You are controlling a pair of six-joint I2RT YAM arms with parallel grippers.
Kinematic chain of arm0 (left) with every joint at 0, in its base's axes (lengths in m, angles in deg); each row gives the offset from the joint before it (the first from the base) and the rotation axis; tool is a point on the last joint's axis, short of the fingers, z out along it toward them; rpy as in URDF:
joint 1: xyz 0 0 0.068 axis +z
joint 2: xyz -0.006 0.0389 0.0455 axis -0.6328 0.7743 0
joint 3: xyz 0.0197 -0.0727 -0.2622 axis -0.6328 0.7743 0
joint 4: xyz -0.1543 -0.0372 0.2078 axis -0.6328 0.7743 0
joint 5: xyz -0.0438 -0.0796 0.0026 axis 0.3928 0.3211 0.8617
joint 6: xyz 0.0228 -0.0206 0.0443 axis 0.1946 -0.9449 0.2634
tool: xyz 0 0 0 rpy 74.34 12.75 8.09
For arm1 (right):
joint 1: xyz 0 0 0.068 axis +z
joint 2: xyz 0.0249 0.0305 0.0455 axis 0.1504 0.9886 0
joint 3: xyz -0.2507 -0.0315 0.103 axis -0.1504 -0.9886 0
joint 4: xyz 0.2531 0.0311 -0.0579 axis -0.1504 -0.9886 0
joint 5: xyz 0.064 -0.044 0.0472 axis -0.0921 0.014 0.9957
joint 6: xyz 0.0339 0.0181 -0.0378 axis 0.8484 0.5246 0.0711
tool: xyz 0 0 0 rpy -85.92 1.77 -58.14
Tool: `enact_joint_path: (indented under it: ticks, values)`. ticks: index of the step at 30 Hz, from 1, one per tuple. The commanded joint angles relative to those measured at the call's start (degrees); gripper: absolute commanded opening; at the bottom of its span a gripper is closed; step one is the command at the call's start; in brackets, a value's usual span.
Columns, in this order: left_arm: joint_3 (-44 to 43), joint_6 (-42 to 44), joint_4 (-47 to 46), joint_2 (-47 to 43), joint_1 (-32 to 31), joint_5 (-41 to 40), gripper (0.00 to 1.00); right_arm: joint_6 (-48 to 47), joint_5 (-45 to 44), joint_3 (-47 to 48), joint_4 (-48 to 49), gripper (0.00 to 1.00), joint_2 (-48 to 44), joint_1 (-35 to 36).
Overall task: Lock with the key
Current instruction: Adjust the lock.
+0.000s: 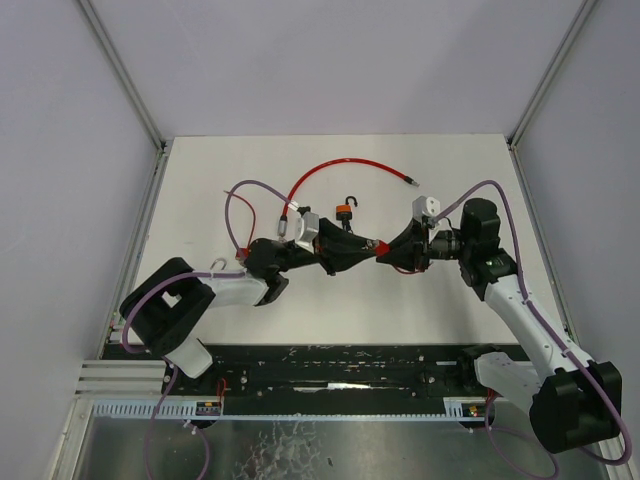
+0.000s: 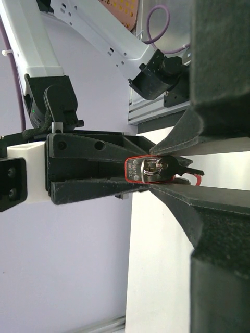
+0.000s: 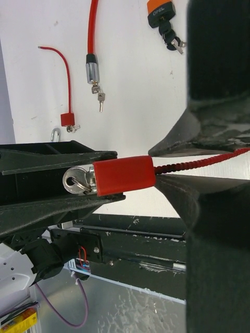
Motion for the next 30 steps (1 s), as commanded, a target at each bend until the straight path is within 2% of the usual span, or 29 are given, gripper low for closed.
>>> enact_joint_path:
  ticks: [1,8,11,12,14,19,24,30]
  values:
    - [-0.9,-1.0,-4.9,-0.2,0.1,-0.7,0.00,0.8,-0.2,0.2,3.6,0.20,-0.3,0.8]
    - [-1.4,-2.4,-5.0,0.3,0.2,-0.6,0.00,0.5,1.8,1.3,2.5,0.01,-0.2,0.9]
    - [-1.6,-3.9,-5.0,0.2,0.3,-1.2,0.01,1.2,2.6,3.1,0.7,0.00,-0.4,0.8]
    - [-1.6,-4.7,-5.1,0.2,0.4,-1.2,0.04,1.2,3.0,3.7,0.1,0.00,-0.4,0.8]
    - [-1.7,-7.1,-5.1,0.1,0.9,-1.9,0.24,2.5,4.0,4.3,0.3,0.00,-0.5,0.4]
    - [-1.6,-11.3,-5.2,-0.5,1.4,-3.0,0.54,9.0,6.7,4.0,5.9,0.00,-0.9,-1.4]
    - [-2.0,-15.0,-5.3,-0.1,1.5,-5.3,0.67,9.7,7.2,4.0,6.5,0.00,-1.0,-1.6]
    - [-2.5,-15.6,-5.3,0.6,0.4,-8.3,0.69,11.1,7.4,3.3,8.4,0.00,-0.7,-1.5]
